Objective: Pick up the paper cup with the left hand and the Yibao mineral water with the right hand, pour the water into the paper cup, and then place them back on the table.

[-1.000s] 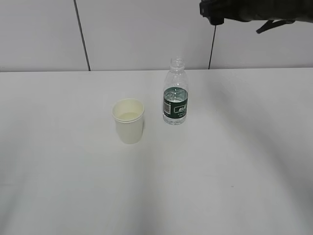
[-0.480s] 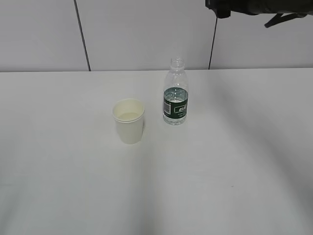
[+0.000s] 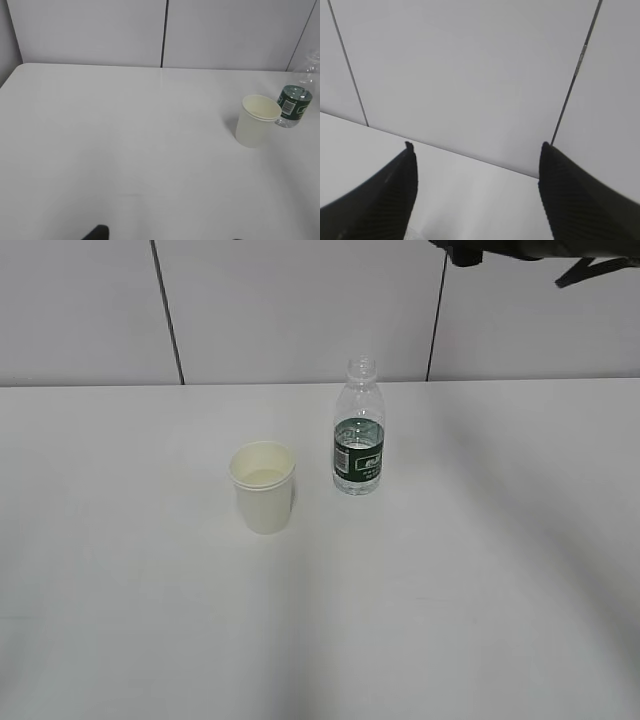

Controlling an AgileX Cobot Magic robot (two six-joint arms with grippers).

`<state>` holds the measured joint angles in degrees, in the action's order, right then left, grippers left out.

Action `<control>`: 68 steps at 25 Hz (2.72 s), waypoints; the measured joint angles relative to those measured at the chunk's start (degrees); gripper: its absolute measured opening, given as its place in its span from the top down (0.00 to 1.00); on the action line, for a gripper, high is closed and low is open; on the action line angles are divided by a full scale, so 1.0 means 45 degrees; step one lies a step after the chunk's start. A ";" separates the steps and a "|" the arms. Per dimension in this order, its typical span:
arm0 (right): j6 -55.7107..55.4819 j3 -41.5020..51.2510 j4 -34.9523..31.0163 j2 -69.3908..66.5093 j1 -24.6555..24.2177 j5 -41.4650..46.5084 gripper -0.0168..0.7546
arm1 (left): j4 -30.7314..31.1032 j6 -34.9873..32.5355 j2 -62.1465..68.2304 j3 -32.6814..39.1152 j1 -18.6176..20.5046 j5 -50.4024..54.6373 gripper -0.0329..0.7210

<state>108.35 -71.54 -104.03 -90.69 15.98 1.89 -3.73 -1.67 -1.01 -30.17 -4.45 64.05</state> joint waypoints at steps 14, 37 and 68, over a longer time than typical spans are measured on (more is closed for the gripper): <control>0.0000 0.0844 0.0000 0.1230 0.0000 -0.0020 0.22 | -0.0384 0.0103 -0.0016 0.0000 0.0000 0.0000 0.38; -0.0076 0.0524 -0.0031 0.1623 0.0000 0.0335 0.22 | -0.0398 0.0128 -0.0016 0.0000 0.0000 0.0000 0.38; -1.1859 0.0418 1.1380 0.1939 0.0000 0.1089 0.22 | -0.0398 0.0128 -0.0016 0.0000 0.0000 0.0000 0.38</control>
<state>54.99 -69.65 -52.82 -81.96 15.98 6.79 -5.52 -1.10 -1.08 -30.17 -4.45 64.05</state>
